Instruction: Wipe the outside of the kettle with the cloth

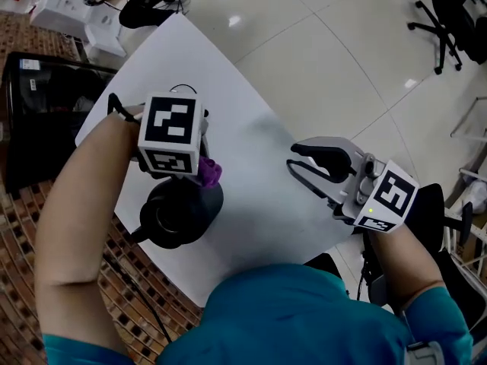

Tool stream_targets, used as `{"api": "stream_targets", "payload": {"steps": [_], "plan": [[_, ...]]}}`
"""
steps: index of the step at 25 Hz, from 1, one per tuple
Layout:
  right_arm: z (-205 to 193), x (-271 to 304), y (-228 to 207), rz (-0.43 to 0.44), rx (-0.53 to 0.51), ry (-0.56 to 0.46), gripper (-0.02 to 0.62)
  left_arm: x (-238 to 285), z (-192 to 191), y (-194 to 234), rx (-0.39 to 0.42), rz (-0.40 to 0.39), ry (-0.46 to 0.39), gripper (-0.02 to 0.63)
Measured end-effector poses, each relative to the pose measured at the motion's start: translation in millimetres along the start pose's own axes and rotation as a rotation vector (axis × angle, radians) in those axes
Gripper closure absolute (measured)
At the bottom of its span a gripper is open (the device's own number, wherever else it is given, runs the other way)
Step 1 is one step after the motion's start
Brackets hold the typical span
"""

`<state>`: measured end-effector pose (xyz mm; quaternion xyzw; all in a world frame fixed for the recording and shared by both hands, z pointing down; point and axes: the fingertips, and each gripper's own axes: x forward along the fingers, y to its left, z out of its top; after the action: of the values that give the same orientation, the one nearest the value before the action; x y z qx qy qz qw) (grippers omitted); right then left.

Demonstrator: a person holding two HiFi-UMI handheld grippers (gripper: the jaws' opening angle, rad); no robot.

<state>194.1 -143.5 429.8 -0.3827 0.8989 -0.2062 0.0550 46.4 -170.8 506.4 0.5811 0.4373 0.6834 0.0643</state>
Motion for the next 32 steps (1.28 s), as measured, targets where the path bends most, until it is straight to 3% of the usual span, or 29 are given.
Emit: {"api": "stream_targets", "payload": {"steps": [3, 8, 11, 13, 18, 22, 24, 27, 29, 32], "plan": [[4, -8, 3, 0.004, 0.002, -0.015, 0.515, 22, 2, 6, 0.011, -0.006, 0.115, 0.425], [5, -13, 5, 0.007, 0.008, -0.021, 0.515, 58, 2, 27, -0.017, -0.007, 0.196, 0.425], [5, -19, 5, 0.014, 0.016, -0.017, 0.515, 73, 11, 33, -0.022, 0.028, 0.174, 0.426], [8, -23, 7, 0.025, 0.014, -0.016, 0.515, 60, 25, 35, -0.018, 0.103, 0.077, 0.426], [21, -28, 8, 0.068, 0.014, -0.016, 0.515, -70, 71, 22, -0.176, 0.478, -0.502, 0.428], [28, -27, 11, 0.146, 0.02, -0.002, 0.515, -151, 77, -38, -0.422, 0.724, -1.024, 0.427], [29, -25, 15, 0.175, 0.03, 0.008, 0.515, -150, 74, -69, -0.606, 0.741, -1.342, 0.426], [28, -21, 20, 0.209, 0.05, 0.029, 0.515, -96, 54, -87, -0.97, 0.693, -1.808, 0.426], [24, -18, 23, 0.235, 0.057, 0.044, 0.515, -44, 43, -84, -1.189, 0.619, -1.993, 0.426], [14, -15, 29, 0.264, 0.065, 0.074, 0.515, 10, 35, -66, -1.381, 0.527, -2.125, 0.43]]}}
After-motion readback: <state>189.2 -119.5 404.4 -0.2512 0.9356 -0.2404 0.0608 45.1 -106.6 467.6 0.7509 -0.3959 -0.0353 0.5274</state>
